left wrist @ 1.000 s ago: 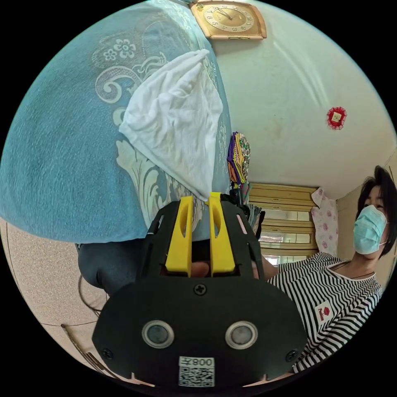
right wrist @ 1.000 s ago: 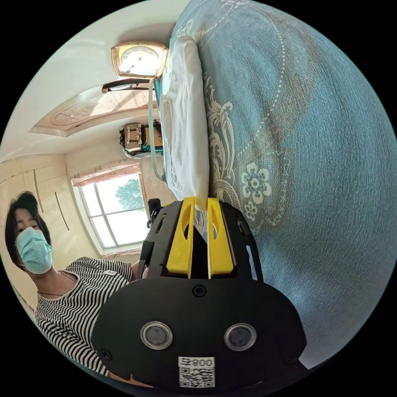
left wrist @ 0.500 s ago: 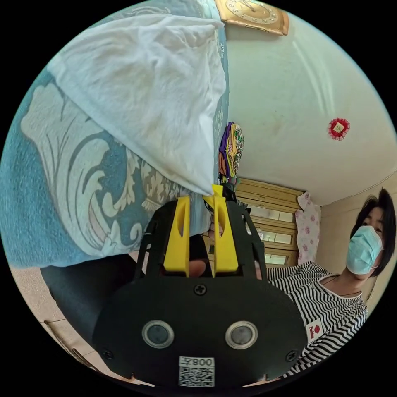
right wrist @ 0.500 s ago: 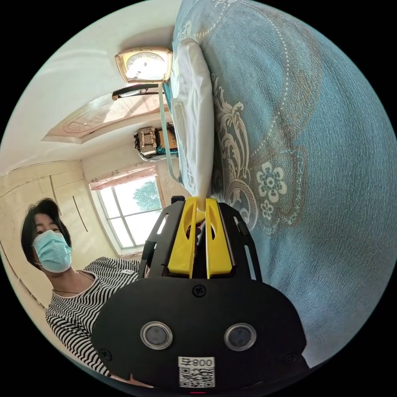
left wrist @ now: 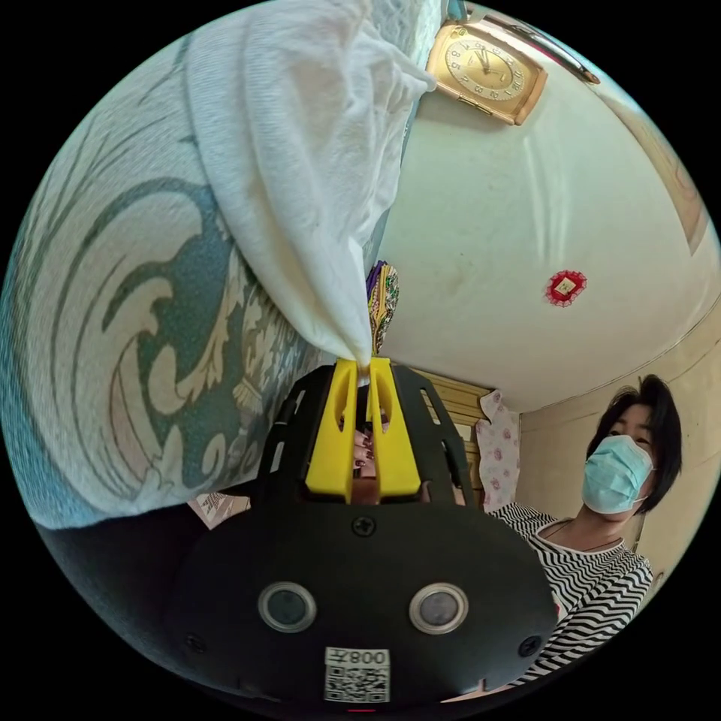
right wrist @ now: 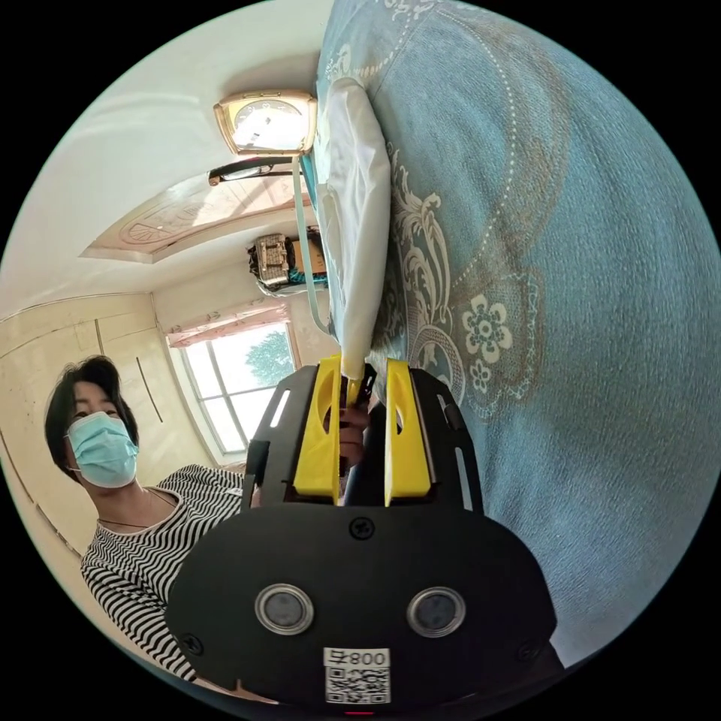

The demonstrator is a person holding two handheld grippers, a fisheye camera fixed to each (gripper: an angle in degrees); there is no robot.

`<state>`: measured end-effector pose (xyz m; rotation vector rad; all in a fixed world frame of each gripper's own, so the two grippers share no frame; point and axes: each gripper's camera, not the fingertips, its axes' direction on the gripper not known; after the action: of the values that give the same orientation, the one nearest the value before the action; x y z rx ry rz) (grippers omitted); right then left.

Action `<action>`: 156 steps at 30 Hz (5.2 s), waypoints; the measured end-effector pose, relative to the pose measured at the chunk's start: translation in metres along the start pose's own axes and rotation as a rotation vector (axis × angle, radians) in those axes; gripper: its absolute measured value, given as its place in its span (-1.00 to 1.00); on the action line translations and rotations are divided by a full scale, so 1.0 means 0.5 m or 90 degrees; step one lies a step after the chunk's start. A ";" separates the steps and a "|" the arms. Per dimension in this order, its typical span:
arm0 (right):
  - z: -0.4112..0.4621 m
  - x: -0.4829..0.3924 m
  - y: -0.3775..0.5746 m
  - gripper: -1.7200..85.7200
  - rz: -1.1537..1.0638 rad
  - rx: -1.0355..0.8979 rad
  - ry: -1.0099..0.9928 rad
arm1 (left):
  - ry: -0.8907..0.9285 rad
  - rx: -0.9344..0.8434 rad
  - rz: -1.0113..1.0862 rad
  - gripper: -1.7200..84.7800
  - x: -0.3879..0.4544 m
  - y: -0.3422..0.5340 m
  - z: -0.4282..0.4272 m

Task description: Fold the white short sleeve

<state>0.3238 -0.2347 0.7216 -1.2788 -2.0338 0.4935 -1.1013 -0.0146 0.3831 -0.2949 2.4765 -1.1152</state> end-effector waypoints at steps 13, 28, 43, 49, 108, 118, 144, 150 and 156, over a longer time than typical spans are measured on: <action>0.110 0.007 -0.011 -0.87 -0.003 -0.010 -0.058 | -0.042 0.004 0.024 -0.84 0.017 0.002 -0.004; 0.181 -0.025 0.027 -0.90 -0.028 -0.008 -0.116 | -0.037 0.173 0.027 -0.76 -0.014 0.036 -0.096; 0.290 -0.020 0.096 -0.91 -0.036 -0.006 -0.110 | -0.108 0.238 0.049 -0.83 -0.063 0.042 -0.067; 0.324 -0.009 0.152 -0.91 -0.029 0.011 -0.089 | -0.091 0.220 0.051 -0.87 -0.099 0.073 -0.016; 0.380 -0.476 1.577 -0.93 -0.262 0.333 -0.095 | -0.029 -0.260 0.344 -0.90 -0.616 0.182 0.678; 0.221 -0.657 1.349 -0.93 -0.242 0.313 -0.047 | -0.053 -0.246 0.343 -0.89 -0.731 -0.157 0.885; -0.164 -0.838 0.636 -0.91 -0.096 0.347 0.234 | -0.191 -0.232 0.383 -0.89 -1.211 -0.992 1.397; -0.128 -0.883 0.685 -0.91 -0.157 0.413 0.237 | -0.193 -0.236 0.435 -0.87 -1.265 -1.032 1.329; 0.002 -1.031 0.744 -0.94 -0.245 0.495 0.410 | -0.185 -0.198 0.502 -0.91 -1.268 -1.054 1.256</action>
<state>0.7101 -0.5293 0.3116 -0.4620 -1.2817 0.5229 -0.2408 -0.5580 0.5795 0.3875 2.1604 -0.3329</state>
